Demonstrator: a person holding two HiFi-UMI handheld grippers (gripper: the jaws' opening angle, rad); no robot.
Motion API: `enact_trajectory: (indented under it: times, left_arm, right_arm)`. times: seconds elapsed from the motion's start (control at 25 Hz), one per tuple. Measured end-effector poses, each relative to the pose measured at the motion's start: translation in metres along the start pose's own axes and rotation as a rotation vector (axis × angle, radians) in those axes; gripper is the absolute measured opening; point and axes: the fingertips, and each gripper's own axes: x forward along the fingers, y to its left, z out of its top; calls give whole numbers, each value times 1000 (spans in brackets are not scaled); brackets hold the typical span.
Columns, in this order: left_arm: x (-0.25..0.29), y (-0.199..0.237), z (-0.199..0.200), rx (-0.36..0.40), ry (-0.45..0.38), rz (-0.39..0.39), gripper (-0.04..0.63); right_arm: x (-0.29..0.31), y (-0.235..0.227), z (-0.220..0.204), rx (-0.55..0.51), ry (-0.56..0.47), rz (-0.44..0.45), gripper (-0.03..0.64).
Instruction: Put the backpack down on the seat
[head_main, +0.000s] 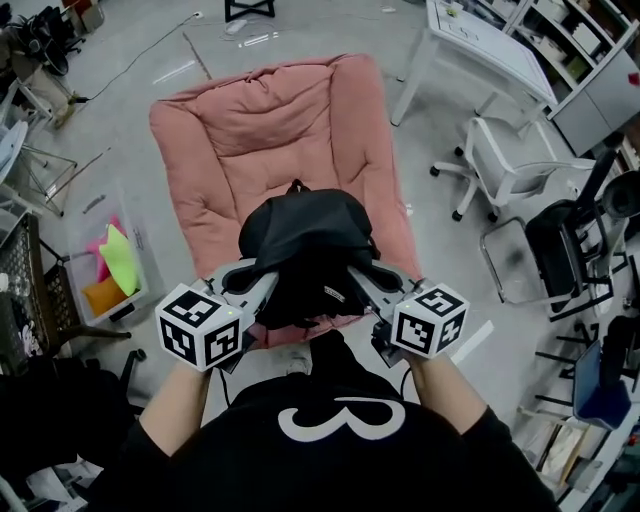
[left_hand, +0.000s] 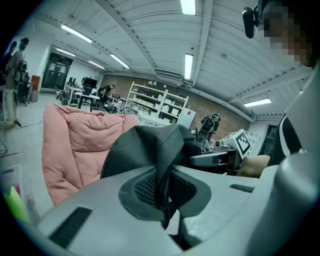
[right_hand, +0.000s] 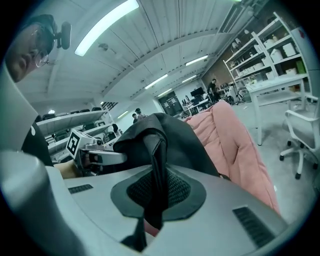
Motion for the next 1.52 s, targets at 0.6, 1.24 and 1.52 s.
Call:
enact_trajectory:
  times: [0.6,1.24,1.52]
  left_arm:
    - [67,85,34,-97,15,195,12]
    - [125,172,38,-109,48,286,12]
    - [143,201,20,-153,90,309,12]
  right_arm:
    - [92,-81,49,-33,129,130,31]
    - [175,-146,58,-80,232,141,31]
    - [205,-164,43,-94,305,134,32]
